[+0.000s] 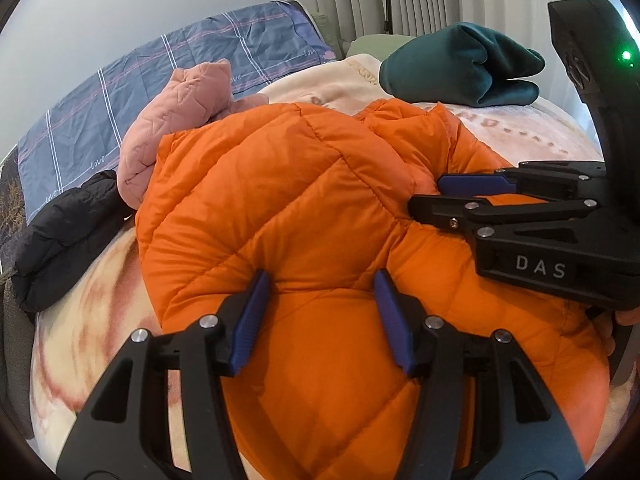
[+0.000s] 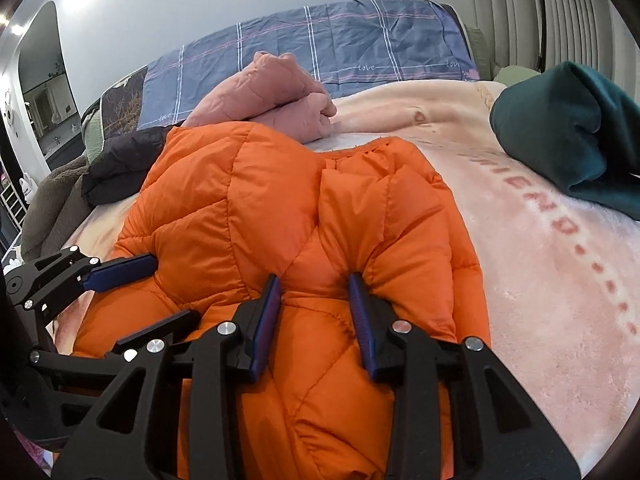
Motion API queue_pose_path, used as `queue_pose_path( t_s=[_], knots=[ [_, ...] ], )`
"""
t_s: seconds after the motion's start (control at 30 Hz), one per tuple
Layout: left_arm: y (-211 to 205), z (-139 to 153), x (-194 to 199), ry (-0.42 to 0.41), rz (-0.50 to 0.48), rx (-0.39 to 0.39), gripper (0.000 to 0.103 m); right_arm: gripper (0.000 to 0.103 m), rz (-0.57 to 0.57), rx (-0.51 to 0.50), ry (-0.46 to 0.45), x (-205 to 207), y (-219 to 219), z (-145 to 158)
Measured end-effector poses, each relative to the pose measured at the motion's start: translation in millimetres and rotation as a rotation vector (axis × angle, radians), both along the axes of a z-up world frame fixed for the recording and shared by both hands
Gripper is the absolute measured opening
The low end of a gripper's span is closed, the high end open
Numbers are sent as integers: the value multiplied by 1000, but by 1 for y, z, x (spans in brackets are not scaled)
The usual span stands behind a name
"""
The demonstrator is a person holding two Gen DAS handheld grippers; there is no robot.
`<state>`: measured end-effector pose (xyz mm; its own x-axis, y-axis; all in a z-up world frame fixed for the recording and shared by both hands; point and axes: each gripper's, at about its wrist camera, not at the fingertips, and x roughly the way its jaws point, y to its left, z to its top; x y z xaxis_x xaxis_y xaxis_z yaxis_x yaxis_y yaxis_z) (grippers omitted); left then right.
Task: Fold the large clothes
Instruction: 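Press the folded jacket with the left tool while the right tool grips its edge, then grasp the orange jacket bundle edge with the right tool and lift it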
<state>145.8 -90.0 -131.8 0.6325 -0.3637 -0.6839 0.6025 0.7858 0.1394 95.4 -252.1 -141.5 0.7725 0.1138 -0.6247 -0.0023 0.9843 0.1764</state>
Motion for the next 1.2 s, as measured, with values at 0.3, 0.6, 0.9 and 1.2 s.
queue_pose_path(
  t_s=[0.3, 0.6, 0.9, 1.2],
  knots=[
    [1, 1, -1, 2, -14, -24, 56, 44, -1, 56, 10, -43, -17, 6],
    [4, 2, -3, -8, -13, -58, 56, 60, -52, 238, 44, -99, -50, 9],
    [5, 1, -3, -11, -12, -55, 56, 73, -120, 486, 113, -144, -94, -12],
    [6, 1, -4, -11, -6, -61, 56, 85, -20, 656, 198, -138, -75, -31]
  ],
)
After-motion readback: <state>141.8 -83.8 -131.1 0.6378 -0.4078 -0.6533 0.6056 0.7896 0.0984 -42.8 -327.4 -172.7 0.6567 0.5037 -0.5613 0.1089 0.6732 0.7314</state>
